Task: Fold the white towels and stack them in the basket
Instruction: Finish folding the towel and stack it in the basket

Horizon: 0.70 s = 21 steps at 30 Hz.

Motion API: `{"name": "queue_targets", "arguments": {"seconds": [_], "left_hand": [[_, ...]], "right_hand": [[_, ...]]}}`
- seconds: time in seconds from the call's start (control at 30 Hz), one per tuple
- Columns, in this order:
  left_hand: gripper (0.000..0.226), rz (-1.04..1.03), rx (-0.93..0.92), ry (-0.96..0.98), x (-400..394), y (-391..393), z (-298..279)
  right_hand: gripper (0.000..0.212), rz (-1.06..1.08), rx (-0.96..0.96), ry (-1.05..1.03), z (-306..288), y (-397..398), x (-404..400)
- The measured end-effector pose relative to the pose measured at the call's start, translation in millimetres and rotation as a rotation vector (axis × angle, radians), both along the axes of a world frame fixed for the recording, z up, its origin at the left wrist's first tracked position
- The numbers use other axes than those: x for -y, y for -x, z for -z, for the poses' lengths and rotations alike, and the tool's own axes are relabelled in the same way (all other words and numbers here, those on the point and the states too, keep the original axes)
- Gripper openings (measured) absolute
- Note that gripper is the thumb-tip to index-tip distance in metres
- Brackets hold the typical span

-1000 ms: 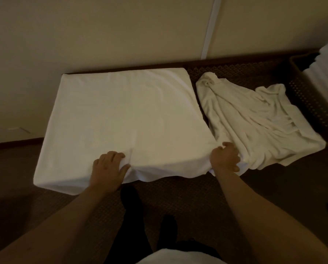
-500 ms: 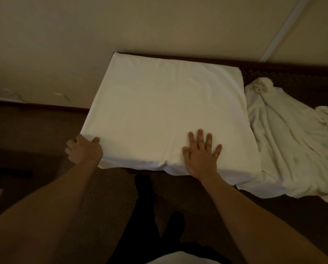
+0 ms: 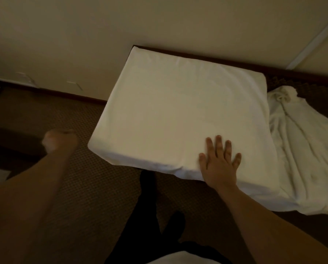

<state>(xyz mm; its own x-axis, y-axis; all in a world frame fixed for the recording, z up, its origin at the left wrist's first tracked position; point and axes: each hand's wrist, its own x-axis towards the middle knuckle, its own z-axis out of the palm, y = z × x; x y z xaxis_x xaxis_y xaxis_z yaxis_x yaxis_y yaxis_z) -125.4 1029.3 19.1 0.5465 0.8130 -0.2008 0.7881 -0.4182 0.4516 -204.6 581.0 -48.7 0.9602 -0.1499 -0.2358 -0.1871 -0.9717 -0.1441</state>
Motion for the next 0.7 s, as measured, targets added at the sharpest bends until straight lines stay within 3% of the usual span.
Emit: {"name": "queue_targets", "arguments": {"seconds": [0.1, 0.27, 0.4, 0.57, 0.7], "left_hand": [[0.028, 0.097, -0.043, 0.019, -19.4, 5.5, -16.3], [0.038, 0.370, 0.013, 0.174, 32.3, 14.2, 24.4], [0.027, 0.342, 0.120, 0.023, 34.6, 19.1, 37.6], [0.015, 0.435, 0.026, -0.078, 25.3, 17.4, 29.0], [0.022, 0.258, 0.006, 0.048, -1.6, -2.8, 25.9]], "right_hand": [[0.066, 0.016, -0.025, 0.008, -0.9, -2.8, 1.2], [0.065, 0.084, 0.016, -0.004, -2.8, -4.4, -23.9], [0.063, 0.024, 0.042, -0.056, -1.4, -4.6, -46.3], [0.063, 0.033, 0.041, -0.065, 0.9, -2.4, -49.1], [0.062, -0.066, -0.001, 0.000, -1.6, -4.5, -35.7]]}}
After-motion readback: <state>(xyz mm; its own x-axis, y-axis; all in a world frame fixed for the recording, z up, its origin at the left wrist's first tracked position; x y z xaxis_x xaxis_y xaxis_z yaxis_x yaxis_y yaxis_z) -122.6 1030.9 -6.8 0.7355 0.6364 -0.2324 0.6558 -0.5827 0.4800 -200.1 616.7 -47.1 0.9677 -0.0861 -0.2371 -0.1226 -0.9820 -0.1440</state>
